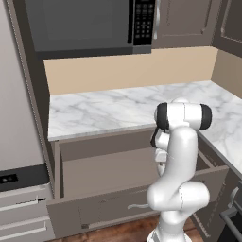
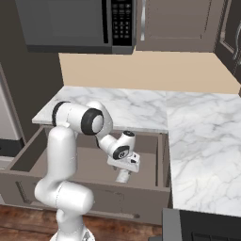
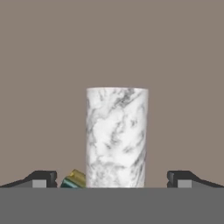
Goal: Restock the sink supplies by placing the sponge and soap dispenser on the counter and next to the sink. Make sure the soap dispenser is upright.
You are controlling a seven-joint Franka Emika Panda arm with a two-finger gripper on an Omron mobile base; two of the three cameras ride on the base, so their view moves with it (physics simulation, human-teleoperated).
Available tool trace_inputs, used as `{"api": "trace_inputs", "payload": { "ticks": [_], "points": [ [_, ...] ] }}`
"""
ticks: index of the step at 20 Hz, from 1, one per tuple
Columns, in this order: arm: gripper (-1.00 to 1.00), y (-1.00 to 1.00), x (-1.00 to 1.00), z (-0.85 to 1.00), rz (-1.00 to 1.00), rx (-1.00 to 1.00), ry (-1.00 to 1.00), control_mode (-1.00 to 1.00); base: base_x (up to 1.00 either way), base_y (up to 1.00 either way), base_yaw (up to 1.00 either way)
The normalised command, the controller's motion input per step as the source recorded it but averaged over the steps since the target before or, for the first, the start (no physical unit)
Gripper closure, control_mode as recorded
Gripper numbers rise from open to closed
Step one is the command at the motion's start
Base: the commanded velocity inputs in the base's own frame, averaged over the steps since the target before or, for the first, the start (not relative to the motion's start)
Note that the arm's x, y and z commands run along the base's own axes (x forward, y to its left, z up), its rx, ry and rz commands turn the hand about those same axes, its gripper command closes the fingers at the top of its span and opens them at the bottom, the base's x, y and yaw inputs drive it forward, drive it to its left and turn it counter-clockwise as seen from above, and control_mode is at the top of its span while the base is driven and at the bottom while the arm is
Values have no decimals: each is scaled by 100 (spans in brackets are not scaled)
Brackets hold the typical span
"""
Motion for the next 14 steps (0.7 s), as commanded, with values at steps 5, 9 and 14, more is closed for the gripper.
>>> {"api": "trace_inputs", "payload": {
  "ticks": [5, 9, 14],
  "points": [
    [-100, 0, 0, -18, 0, 0, 0, -100, 0, 0, 0],
    [-100, -2, 0, -15, 0, 0, 0, -100, 0, 0, 0],
    [-100, 0, 0, -15, 0, 0, 0, -100, 0, 0, 0]
  ]
}}
